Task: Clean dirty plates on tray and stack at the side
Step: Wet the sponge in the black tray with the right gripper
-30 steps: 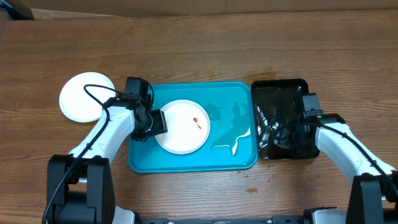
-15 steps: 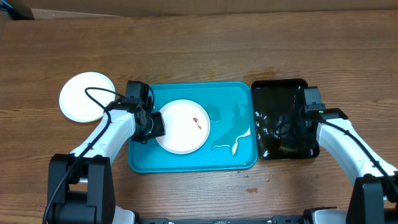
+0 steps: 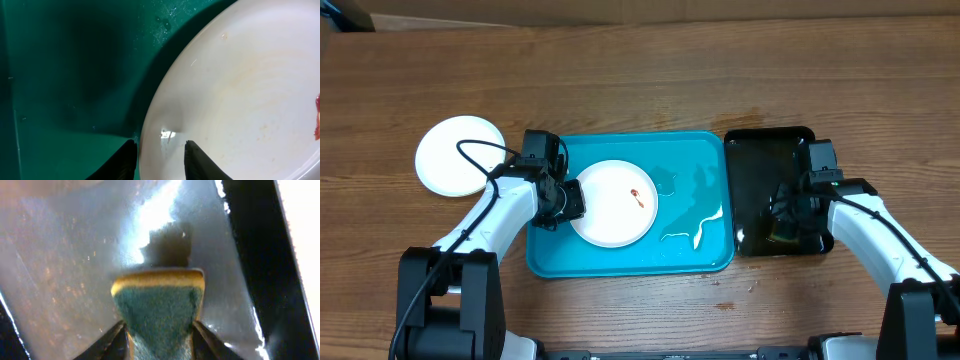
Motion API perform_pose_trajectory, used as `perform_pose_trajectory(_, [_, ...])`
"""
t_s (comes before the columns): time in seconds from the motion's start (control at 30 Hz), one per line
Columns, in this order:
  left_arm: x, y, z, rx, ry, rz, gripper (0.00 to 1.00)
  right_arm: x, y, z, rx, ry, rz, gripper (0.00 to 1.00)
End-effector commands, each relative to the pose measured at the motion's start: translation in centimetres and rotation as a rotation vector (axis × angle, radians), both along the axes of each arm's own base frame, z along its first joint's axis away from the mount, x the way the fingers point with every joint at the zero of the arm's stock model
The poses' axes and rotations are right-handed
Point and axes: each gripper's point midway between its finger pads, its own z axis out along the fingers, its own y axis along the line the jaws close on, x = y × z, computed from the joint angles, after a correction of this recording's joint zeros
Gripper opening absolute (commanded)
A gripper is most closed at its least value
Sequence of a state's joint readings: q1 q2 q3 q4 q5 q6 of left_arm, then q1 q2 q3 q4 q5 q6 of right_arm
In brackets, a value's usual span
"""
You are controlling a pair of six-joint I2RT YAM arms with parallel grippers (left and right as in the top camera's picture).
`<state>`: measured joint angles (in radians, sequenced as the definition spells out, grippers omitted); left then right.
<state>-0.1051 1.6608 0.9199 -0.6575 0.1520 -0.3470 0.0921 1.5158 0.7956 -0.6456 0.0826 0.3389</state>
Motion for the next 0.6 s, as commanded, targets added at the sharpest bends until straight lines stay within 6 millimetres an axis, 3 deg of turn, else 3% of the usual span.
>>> perform_pose_trajectory(0.0, [-0.6, -0.1, -0.6, 0.01, 0.019, -0.017, 0.34, 0.2, -0.2, 0.0, -0.008, -0.01, -0.005, 0.4])
perform_pose_trajectory(0.13, [-0.7, 0.2, -0.8, 0.027, 0.021, -0.011, 0.34, 0.2, -0.2, -0.1, -0.009, -0.012, -0.005, 0.41])
perform_pose_trajectory(0.23, [-0.9, 0.3, -1.1, 0.032, 0.02, -0.01, 0.35, 0.1, -0.2, -0.3, -0.009, -0.009, -0.005, 0.48])
perform_pose_trajectory(0.33, [-0.9, 0.3, -1.1, 0.032, 0.022, -0.011, 0.3, -0.3, -0.3, -0.8, -0.009, -0.006, -0.005, 0.46])
perform_pose_trajectory(0.43, [-0.8, 0.4, -1.1, 0.035, 0.017, -0.01, 0.23, -0.6, -0.3, -1.5, -0.008, -0.011, -0.006, 0.33])
perform_pose_trajectory(0.5, [-0.7, 0.4, -1.1, 0.035, 0.014, -0.01, 0.22, -0.6, -0.3, -1.6, -0.008, -0.016, -0.005, 0.1])
perform_pose_trajectory(0.53, [-0.7, 0.4, -1.1, 0.035, 0.014, -0.011, 0.22, -0.4, -0.2, -1.4, -0.003, -0.019, -0.004, 0.04])
perform_pose_trajectory(0.57, [-0.7, 0.4, -1.1, 0.036, 0.014, -0.011, 0.22, -0.3, -0.1, -1.2, 0.0, -0.02, -0.003, 0.04])
